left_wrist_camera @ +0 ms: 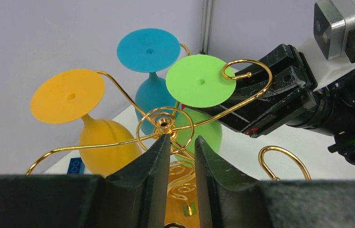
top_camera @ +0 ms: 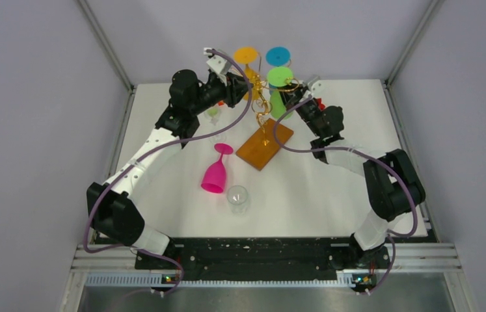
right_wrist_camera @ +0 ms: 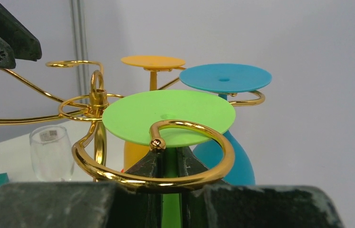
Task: Place the wine glass upside down on the wine glass rack
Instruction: Adjust the wine glass in the wine rack.
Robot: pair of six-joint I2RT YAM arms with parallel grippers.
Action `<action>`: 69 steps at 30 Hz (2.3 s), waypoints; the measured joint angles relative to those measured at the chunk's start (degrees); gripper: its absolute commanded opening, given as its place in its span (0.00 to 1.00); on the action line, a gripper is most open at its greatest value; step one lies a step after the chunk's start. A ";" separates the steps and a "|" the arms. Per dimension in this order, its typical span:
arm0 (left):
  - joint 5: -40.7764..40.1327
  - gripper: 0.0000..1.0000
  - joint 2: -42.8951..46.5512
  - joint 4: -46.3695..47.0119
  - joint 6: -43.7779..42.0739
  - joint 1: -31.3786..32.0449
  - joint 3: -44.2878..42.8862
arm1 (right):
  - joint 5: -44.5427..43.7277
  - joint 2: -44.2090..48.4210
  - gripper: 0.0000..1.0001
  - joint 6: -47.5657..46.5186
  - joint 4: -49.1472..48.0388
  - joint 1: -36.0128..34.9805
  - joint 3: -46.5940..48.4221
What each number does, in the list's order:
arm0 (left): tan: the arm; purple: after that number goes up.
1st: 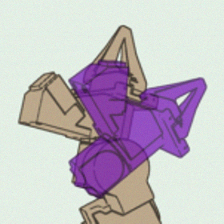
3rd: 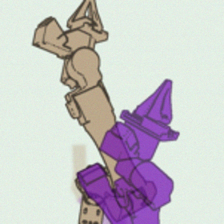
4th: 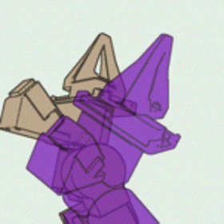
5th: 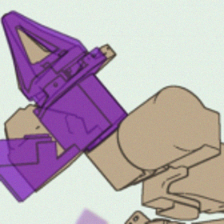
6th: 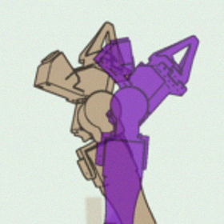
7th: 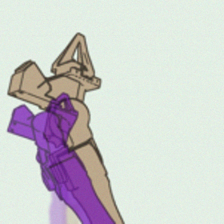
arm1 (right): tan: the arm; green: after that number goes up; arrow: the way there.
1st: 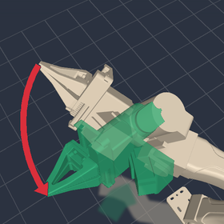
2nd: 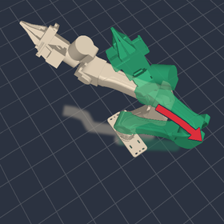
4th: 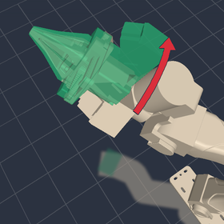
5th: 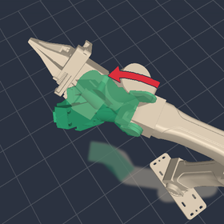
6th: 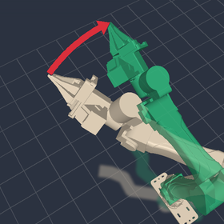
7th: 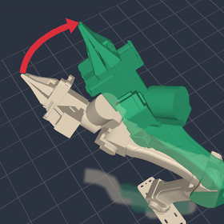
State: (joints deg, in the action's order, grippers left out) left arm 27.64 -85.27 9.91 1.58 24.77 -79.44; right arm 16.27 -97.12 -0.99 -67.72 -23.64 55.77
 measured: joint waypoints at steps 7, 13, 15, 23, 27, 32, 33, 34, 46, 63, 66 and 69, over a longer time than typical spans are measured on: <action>0.00 0.30 0.00 0.00 0.00 0.00 0.00 | -3.02 1.44 0.00 -2.03 -0.15 0.00 -1.51; 0.00 0.30 0.00 -0.02 0.00 0.00 0.00 | -6.27 2.43 0.00 -3.87 -1.60 0.00 -3.30; 0.02 0.30 0.00 -0.02 0.00 0.00 0.00 | -7.72 2.64 0.00 -4.48 -2.38 0.00 -3.91; 0.02 0.30 0.00 -0.02 0.02 0.00 0.00 | -13.38 3.65 0.00 -7.69 -4.50 0.00 -6.05; 0.02 0.30 0.00 -0.02 0.00 0.00 0.00 | -15.02 4.57 0.00 -9.18 -4.61 0.00 -7.08; 0.02 0.30 0.00 -0.02 0.00 0.00 0.00 | -16.74 6.25 0.00 -11.02 -2.80 0.02 -7.89; 0.02 0.30 0.00 -0.02 0.00 0.00 0.00 | -16.96 6.43 0.00 -11.26 -2.69 0.02 -8.07; 0.02 0.30 0.00 -0.02 0.00 0.00 0.00 | -17.25 6.67 0.00 -11.50 -2.67 0.02 -8.28; 0.02 0.30 -0.02 -0.02 0.00 0.00 0.00 | -22.71 7.50 0.00 -16.28 -2.19 0.02 -8.57; 0.02 0.30 -0.02 -0.02 0.00 0.00 0.00 | -24.57 12.96 0.00 -20.52 -1.22 0.07 -8.96; 0.00 0.30 -0.02 -0.04 0.00 0.00 0.00 | -22.08 14.71 0.00 -19.78 4.42 0.28 -8.96; 0.02 0.30 -0.02 -0.04 0.00 0.00 0.00 | -18.56 16.44 0.00 -17.94 9.90 1.05 -8.90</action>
State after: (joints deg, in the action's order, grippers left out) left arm 27.66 -85.30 9.87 1.58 24.77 -79.44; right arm -2.28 -80.68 -18.94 -57.82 -22.59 46.87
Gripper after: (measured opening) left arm 0.304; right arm 0.114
